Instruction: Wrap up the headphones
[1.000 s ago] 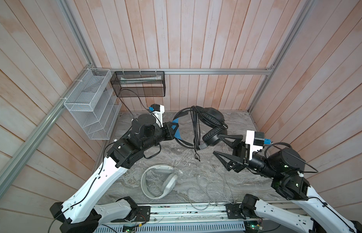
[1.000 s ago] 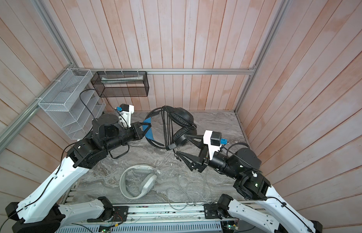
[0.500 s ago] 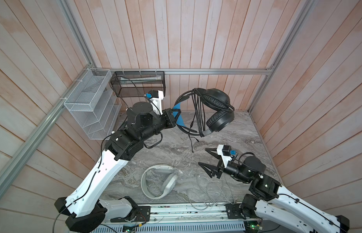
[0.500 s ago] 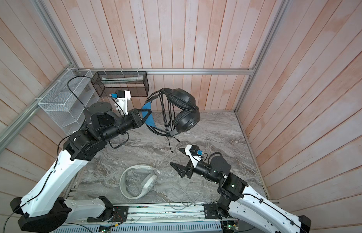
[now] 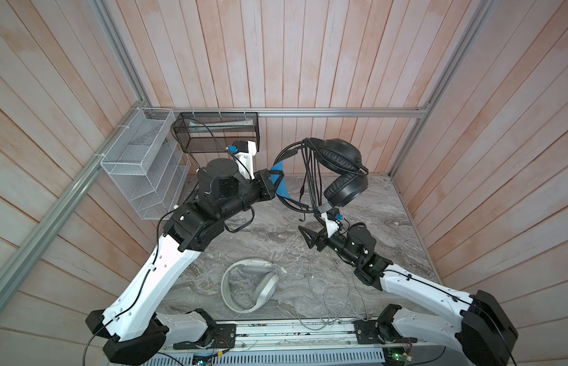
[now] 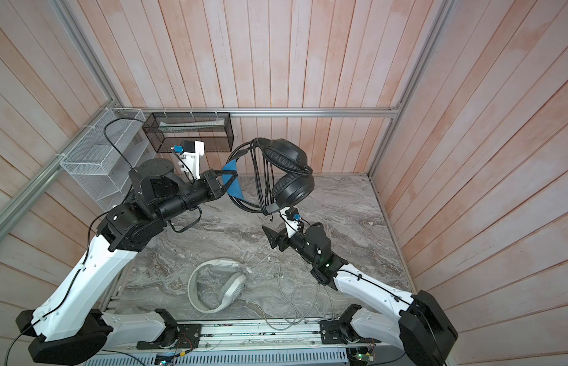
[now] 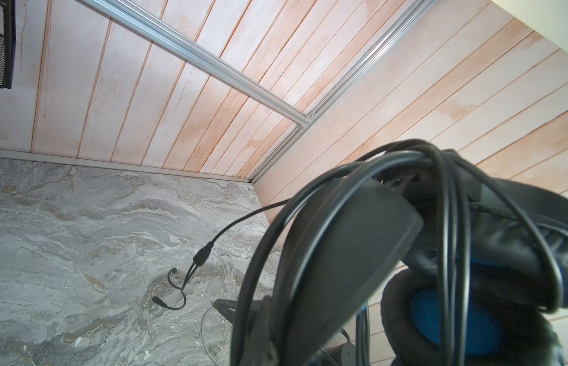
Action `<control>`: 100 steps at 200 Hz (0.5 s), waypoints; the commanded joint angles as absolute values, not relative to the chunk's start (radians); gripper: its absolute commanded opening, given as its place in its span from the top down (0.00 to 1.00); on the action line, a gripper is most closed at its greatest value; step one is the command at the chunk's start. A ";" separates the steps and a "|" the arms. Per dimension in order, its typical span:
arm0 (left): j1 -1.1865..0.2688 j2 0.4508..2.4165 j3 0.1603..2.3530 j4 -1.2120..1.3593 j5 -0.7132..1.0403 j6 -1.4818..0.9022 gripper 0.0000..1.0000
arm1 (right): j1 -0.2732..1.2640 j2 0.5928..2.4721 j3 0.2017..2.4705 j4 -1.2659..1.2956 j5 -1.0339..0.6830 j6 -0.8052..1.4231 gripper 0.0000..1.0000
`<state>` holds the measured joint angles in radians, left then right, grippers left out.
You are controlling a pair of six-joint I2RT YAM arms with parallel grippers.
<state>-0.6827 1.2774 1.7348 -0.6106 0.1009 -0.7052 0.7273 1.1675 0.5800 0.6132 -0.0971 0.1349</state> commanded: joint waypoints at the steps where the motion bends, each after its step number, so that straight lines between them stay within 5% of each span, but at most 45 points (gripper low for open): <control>1: -0.678 1.261 1.791 -0.545 0.118 -0.745 1.00 | 0.718 1.270 0.667 0.756 -0.125 0.142 0.16; 53: -0.678 1.256 1.801 -0.561 0.113 -0.752 1.00 | 0.685 1.491 0.732 0.848 -0.093 0.117 0.25; 69: -0.678 1.252 1.801 -0.561 0.103 -0.747 1.00 | 0.685 1.518 0.731 0.855 -0.112 0.118 0.40; 85: -0.677 1.250 1.808 -0.569 0.086 -0.734 1.00 | 0.686 1.526 0.702 0.871 -0.128 0.135 0.72; 100: -0.668 1.252 1.810 -0.575 0.075 -0.726 1.00 | 0.687 1.516 0.676 0.871 -0.139 0.150 0.90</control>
<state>-0.6823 1.2770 1.7580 -0.6373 0.0959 -0.7185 0.6846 1.5299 0.7044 0.8120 -0.1066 0.1314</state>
